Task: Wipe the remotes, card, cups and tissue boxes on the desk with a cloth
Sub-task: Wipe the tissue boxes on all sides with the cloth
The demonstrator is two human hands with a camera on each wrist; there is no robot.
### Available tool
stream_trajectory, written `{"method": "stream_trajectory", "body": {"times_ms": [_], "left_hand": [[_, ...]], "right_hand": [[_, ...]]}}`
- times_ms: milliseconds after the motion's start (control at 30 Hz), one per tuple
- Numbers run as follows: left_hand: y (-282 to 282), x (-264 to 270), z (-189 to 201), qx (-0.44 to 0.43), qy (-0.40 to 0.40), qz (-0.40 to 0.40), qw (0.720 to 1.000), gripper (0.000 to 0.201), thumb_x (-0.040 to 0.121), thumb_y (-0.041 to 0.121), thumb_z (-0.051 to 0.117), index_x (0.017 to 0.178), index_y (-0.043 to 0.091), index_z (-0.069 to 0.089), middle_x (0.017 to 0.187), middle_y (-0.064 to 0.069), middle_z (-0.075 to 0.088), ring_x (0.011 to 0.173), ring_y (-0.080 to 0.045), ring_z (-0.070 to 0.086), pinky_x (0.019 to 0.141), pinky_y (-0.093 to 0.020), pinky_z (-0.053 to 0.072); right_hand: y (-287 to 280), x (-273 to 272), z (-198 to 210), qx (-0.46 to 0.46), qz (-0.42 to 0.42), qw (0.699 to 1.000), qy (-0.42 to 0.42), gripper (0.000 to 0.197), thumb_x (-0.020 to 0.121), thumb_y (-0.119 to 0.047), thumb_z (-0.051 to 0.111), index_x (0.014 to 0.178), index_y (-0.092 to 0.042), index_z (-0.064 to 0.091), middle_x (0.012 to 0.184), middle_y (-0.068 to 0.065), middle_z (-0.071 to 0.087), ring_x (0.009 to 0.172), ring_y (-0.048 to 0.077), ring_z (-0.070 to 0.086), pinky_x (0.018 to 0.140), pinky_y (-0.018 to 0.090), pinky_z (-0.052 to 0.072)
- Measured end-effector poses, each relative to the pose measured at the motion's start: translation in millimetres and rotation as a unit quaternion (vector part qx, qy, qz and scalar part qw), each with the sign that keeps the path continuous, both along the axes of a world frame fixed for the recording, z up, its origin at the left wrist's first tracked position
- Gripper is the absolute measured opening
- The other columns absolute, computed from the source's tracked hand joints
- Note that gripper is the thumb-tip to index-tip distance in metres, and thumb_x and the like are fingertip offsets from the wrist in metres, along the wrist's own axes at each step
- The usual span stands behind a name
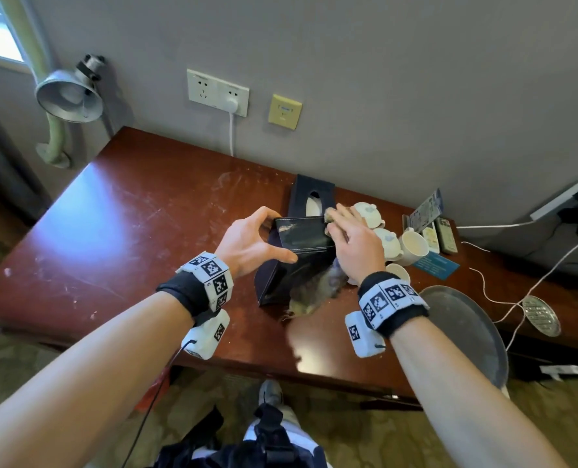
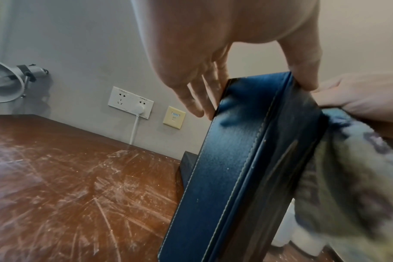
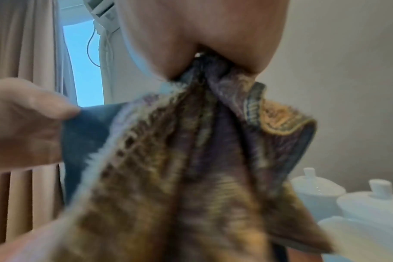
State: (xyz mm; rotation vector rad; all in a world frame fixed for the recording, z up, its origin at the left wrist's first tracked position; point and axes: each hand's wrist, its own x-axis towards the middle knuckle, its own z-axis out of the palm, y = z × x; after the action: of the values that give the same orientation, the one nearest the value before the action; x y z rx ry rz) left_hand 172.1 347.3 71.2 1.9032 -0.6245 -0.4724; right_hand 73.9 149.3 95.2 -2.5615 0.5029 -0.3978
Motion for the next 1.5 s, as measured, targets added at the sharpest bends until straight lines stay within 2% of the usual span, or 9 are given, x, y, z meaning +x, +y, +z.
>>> {"method": "stream_trajectory", "body": {"times_ms": [200, 367, 567, 667, 800, 1000, 1267, 1367, 1500], "left_hand": [[-1, -2, 0, 0.002, 0.003, 0.002, 1.000, 0.068, 0.059, 0.035, 0.092, 0.116, 0.025, 0.057, 0.105, 0.009, 0.066, 0.098, -0.011, 0.062, 0.089, -0.034, 0.053], [-1, -2, 2, 0.006, 0.013, 0.008, 1.000, 0.069, 0.061, 0.034, 0.092, 0.119, 0.025, 0.056, 0.108, 0.008, 0.066, 0.102, -0.012, 0.061, 0.094, -0.038, 0.052], [-2, -4, 2, 0.016, 0.012, 0.007, 1.000, 0.071, 0.064, 0.035, 0.090, 0.124, 0.024, 0.054, 0.114, 0.005, 0.065, 0.105, -0.016, 0.061, 0.095, -0.038, 0.051], [-2, -4, 4, 0.027, 0.011, 0.005, 1.000, 0.072, 0.063, 0.036, 0.090, 0.124, 0.025, 0.054, 0.114, 0.005, 0.065, 0.105, -0.016, 0.061, 0.095, -0.038, 0.051], [0, -4, 4, 0.033, 0.020, 0.005, 0.999, 0.078, 0.059, 0.042, 0.089, 0.127, 0.026, 0.053, 0.119, 0.003, 0.064, 0.109, -0.018, 0.060, 0.098, -0.044, 0.050], [0, -5, 6, 0.031, 0.013, 0.002, 0.999, 0.076, 0.065, 0.039, 0.088, 0.130, 0.025, 0.051, 0.124, 0.001, 0.062, 0.112, -0.018, 0.058, 0.099, -0.040, 0.049], [2, -7, -2, 0.029, 0.004, -0.005, 1.000, 0.080, 0.070, 0.042, 0.085, 0.138, 0.029, 0.046, 0.135, 0.002, 0.058, 0.121, -0.019, 0.054, 0.103, -0.040, 0.046], [2, -8, -5, 0.022, -0.004, -0.005, 1.000, 0.080, 0.072, 0.040, 0.084, 0.140, 0.026, 0.045, 0.136, 0.001, 0.058, 0.123, -0.018, 0.054, 0.104, -0.039, 0.045], [1, -7, -4, 0.018, -0.001, 0.002, 1.000, 0.078, 0.069, 0.039, 0.087, 0.136, 0.025, 0.049, 0.129, 0.004, 0.062, 0.116, -0.015, 0.057, 0.100, -0.036, 0.047]], "right_hand": [[22, -10, -8, -0.058, 0.137, 0.989, -0.018, 0.036, 0.100, -0.028, 0.049, 0.134, -0.023, 0.059, 0.148, -0.004, 0.048, 0.145, 0.013, 0.028, 0.122, 0.035, 0.014], [-12, -10, -1, 0.026, 0.029, 0.999, 0.008, 0.036, 0.102, -0.023, 0.048, 0.138, -0.022, 0.056, 0.152, -0.005, 0.042, 0.146, 0.013, 0.027, 0.121, 0.031, 0.018], [15, 2, 2, -0.034, 0.090, 0.995, 0.023, 0.038, 0.103, -0.026, 0.045, 0.140, -0.019, 0.054, 0.150, -0.003, 0.044, 0.144, 0.013, 0.032, 0.120, 0.029, 0.020], [11, 14, 22, 0.067, 0.047, 0.996, -0.041, 0.036, 0.102, -0.026, 0.050, 0.135, -0.018, 0.058, 0.144, -0.003, 0.052, 0.137, 0.012, 0.043, 0.114, 0.020, 0.026], [20, 40, 43, 0.127, 0.007, 0.989, -0.072, 0.037, 0.100, -0.035, 0.051, 0.134, -0.021, 0.061, 0.140, -0.003, 0.056, 0.133, 0.013, 0.048, 0.115, 0.026, 0.031], [19, 13, 22, -0.008, 0.145, 0.985, 0.094, 0.052, 0.102, -0.042, 0.042, 0.151, -0.035, 0.031, 0.162, -0.006, 0.020, 0.150, 0.013, 0.011, 0.121, 0.032, 0.003], [21, 15, 4, -0.082, 0.133, 0.981, 0.111, 0.058, 0.098, -0.042, 0.029, 0.153, -0.046, 0.012, 0.165, -0.002, 0.001, 0.151, 0.015, -0.006, 0.122, 0.043, -0.004], [37, 28, 3, -0.152, 0.106, 0.974, 0.127, 0.051, 0.102, -0.055, 0.018, 0.152, -0.048, 0.015, 0.164, -0.007, 0.009, 0.151, 0.018, 0.001, 0.120, 0.048, -0.002], [18, 23, -5, -0.147, 0.115, 0.981, 0.061, 0.046, 0.104, -0.046, 0.025, 0.145, -0.037, 0.042, 0.156, -0.006, 0.035, 0.146, 0.018, 0.025, 0.121, 0.041, 0.013]]}}
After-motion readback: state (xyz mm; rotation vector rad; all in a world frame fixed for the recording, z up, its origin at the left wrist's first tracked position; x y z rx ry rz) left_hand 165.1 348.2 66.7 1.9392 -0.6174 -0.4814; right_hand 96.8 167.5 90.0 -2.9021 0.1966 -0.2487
